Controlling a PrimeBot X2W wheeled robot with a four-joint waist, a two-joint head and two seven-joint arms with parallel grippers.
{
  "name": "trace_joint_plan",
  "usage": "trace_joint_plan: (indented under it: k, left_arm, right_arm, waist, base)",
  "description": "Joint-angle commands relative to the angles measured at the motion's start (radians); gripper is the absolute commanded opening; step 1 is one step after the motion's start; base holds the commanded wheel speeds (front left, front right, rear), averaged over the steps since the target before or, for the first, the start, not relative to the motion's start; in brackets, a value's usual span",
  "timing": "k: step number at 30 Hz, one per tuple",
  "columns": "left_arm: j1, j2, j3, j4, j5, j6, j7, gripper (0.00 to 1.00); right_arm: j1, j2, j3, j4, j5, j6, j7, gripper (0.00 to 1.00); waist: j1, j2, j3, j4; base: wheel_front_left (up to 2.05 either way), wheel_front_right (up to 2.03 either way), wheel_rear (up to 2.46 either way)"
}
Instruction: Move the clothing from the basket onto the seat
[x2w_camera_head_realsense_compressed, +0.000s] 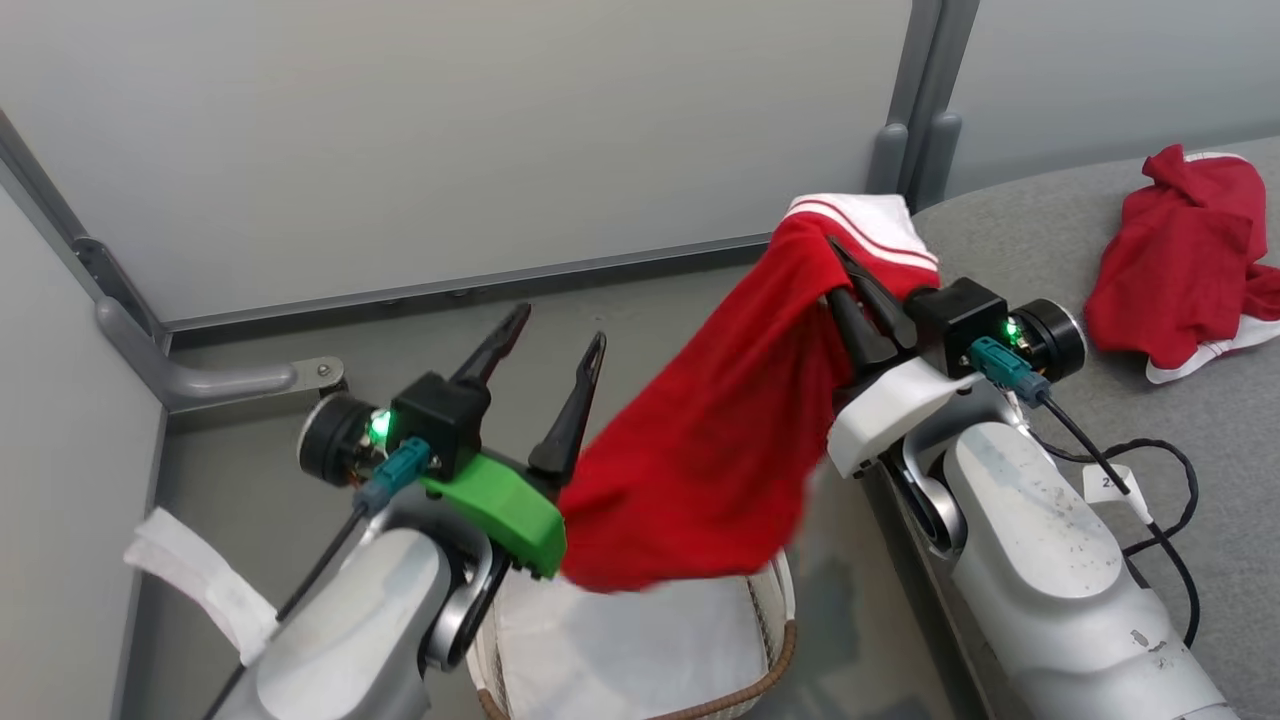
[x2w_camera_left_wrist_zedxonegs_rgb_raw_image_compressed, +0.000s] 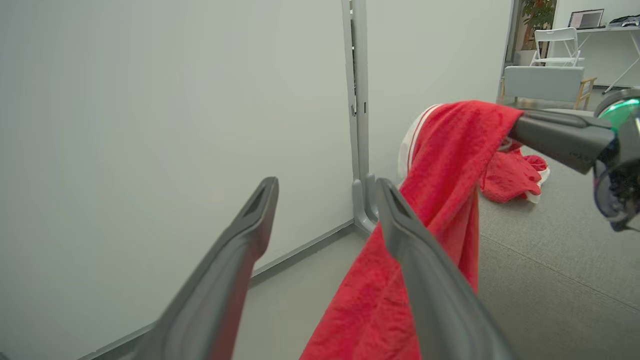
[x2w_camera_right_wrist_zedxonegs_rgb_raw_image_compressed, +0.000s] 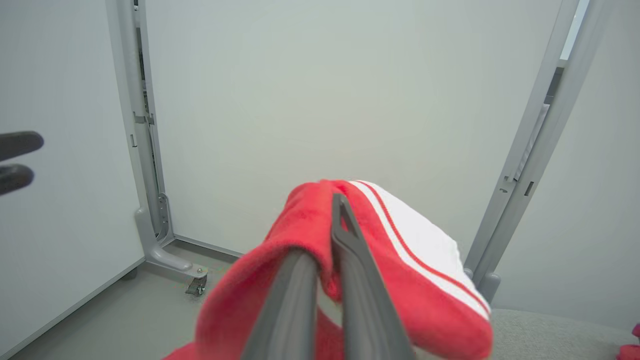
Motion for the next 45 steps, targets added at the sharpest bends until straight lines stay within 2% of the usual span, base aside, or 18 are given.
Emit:
trace_joint_plan:
  k: [1, 13, 23, 31, 40, 45]
  left_arm:
    - [0.038, -0.007, -0.001, 0.011, -0.006, 0.006, -0.012, 1.00]
    - [0.171, -0.046, -0.028, 0.027, -0.010, -0.009, -0.053, 1.00]
    - [0.198, -0.066, -0.030, 0.011, 0.010, -0.013, -0.059, 1.00]
    - [0.196, -0.081, -0.035, -0.003, 0.026, -0.014, -0.060, 1.00]
    - [0.142, -0.084, -0.040, -0.009, 0.056, -0.019, -0.060, 1.00]
    - [0.107, -0.081, -0.046, 0.000, 0.075, -0.026, -0.060, 1.00]
  right_arm:
    - [0.013, -0.004, -0.014, -0.010, -0.013, -0.001, -0.002, 0.00]
    - [0.061, -0.003, -0.118, -0.036, -0.080, -0.001, -0.002, 0.00]
    - [0.068, -0.004, -0.126, -0.058, -0.081, -0.001, -0.002, 0.00]
    - [0.055, -0.006, -0.120, -0.082, -0.100, -0.001, -0.002, 0.00]
    - [0.040, -0.035, -0.160, -0.101, -0.115, -0.001, 0.002, 0.00]
    - [0.041, -0.042, -0.183, -0.105, -0.118, -0.001, 0.001, 0.00]
  waist:
    - [0.0001, 0.0000, 0.001, 0.002]
    - [0.0001, 0.0000, 0.007, -0.010]
    - [0.0001, 0.0000, 0.016, -0.051]
    - [0.0001, 0.0000, 0.044, -0.153]
    - [0.0001, 0.0000, 0.138, -0.296]
    - [0.0001, 0.0000, 0.187, -0.347]
  base:
    - [0.00, 0.00, 0.00]
    - [0.00, 0.00, 0.00]
    - [0.00, 0.00, 0.00]
    - [0.00, 0.00, 0.00]
    - [0.00, 0.00, 0.00]
    - [0.00, 0.00, 0.00]
